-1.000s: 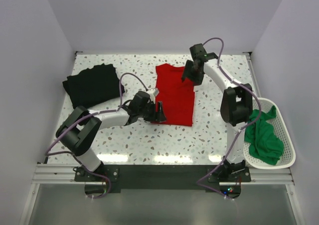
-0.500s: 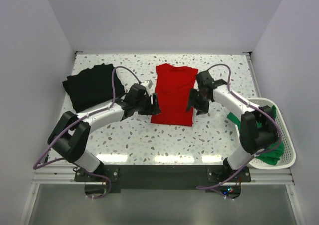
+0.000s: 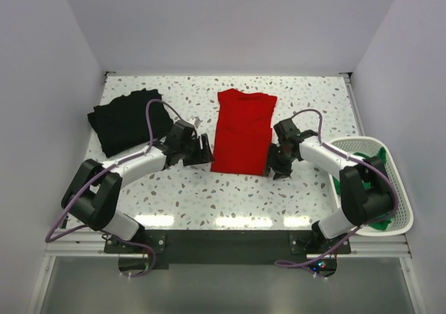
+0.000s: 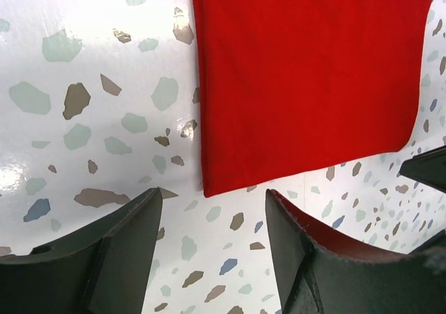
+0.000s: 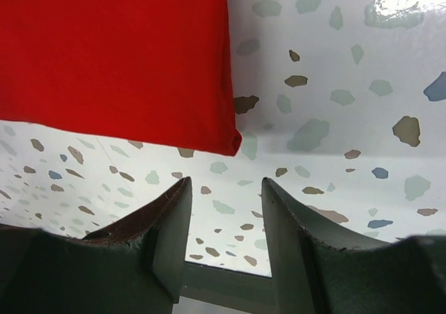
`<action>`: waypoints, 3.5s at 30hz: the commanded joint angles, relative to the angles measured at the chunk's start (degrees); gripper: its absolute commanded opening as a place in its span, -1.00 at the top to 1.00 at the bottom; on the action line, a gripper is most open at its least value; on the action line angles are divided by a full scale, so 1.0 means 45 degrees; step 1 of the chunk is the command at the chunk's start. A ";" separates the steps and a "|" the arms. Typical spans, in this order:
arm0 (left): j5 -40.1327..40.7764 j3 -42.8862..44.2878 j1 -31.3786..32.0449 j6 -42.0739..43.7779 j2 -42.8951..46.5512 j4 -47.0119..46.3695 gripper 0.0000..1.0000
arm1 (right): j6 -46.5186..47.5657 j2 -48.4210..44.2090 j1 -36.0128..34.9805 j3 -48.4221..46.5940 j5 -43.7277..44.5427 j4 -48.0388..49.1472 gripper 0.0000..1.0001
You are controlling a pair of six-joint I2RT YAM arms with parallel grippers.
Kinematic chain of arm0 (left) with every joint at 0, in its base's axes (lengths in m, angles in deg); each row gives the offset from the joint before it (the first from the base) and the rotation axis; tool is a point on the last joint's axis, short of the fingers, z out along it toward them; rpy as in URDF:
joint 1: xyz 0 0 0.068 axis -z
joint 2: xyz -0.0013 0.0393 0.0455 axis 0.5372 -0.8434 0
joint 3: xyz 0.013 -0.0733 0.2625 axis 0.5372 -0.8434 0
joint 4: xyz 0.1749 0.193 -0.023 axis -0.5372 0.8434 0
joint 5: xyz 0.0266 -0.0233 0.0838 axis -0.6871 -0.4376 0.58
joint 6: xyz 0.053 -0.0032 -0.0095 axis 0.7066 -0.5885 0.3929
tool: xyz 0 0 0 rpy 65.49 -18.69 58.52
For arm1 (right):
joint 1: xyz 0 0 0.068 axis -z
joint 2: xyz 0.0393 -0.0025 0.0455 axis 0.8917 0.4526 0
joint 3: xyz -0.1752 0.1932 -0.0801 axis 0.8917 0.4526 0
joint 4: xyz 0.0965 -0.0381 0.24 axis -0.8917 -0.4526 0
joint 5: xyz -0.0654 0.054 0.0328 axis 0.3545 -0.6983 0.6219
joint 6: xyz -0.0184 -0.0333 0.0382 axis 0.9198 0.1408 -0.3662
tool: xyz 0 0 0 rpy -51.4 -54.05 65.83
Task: Fold and stack the t-shirts
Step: Fold the tshirt
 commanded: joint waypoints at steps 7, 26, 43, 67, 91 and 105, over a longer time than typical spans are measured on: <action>0.0070 -0.0513 -0.0050 -0.0286 0.1003 -0.0006 -0.31 | -0.0081 0.0261 -0.0019 -0.0381 0.0006 0.0708 0.06; 0.0031 -0.1236 -0.0050 -0.0384 0.1258 -0.0025 -0.30 | 0.0466 0.1590 0.0001 0.0028 0.0300 0.1432 0.30; -0.0496 -0.0710 0.0419 -0.0345 -0.0440 -0.0552 -0.29 | 0.0916 0.2371 -0.0019 0.0028 0.0163 0.1471 0.82; -0.1472 -0.0436 0.0907 -0.0540 -0.2219 -0.0690 0.36 | 0.0916 0.2274 -0.0019 -0.0069 0.0183 0.1256 1.00; -0.0007 -0.0163 0.1083 -0.0403 -0.1204 0.0834 1.00 | 0.0486 0.0243 0.0020 0.0263 0.0515 -0.0384 1.00; -0.0027 0.0325 0.1102 -0.0443 0.1782 0.3254 1.00 | 0.0994 -0.2293 0.0001 -0.0421 -0.0129 -0.3390 1.00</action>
